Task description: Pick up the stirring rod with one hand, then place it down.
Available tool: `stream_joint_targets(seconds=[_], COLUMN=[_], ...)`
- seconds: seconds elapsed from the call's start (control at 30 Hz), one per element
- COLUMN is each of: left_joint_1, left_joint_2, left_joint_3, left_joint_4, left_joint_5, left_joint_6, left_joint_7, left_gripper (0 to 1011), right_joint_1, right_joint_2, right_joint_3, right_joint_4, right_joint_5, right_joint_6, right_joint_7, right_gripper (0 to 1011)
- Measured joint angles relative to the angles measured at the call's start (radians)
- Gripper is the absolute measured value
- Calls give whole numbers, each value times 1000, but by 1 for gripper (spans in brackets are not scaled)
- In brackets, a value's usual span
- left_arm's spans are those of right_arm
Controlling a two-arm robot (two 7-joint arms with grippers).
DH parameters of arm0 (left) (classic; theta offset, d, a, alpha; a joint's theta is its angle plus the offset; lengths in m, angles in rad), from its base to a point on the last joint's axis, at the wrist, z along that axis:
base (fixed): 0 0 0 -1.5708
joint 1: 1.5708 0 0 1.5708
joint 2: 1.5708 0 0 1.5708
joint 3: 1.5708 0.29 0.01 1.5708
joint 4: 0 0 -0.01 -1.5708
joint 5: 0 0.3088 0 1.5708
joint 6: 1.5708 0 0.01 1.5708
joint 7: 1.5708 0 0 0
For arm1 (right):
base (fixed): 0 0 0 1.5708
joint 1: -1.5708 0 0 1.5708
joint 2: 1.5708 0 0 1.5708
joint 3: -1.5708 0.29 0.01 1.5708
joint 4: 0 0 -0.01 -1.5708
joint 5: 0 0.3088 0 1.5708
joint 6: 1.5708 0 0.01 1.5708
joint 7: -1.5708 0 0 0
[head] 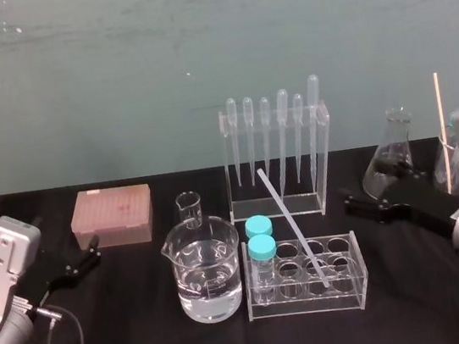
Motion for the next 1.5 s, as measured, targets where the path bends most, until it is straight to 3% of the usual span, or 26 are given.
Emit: stream_joint_targets(seconds=[0.3, 0.53, 1.1, 1.5], left_joint_1=[0, 0, 0, 0], left_joint_2=[0, 0, 0, 0], left_joint_3=[0, 0, 0, 0], left_joint_4=[0, 0, 0, 0], left_joint_5=[0, 0, 0, 0], left_joint_6=[0, 0, 0, 0], left_joint_7=[0, 0, 0, 0], left_gripper=[1000, 1000, 1000, 1000], right_joint_1=[77, 142, 267, 290], right_joint_2=[-14, -42, -151, -181], right_joint_3=[-38, -90, -161, -174], right_joint_4=[-1, 45, 222, 274], right_joint_5=[4, -27, -71, -73], right_joint_6=[20, 19, 40, 62], right_joint_7=[167, 232, 268, 270], right_gripper=[1003, 1003, 1003, 1003])
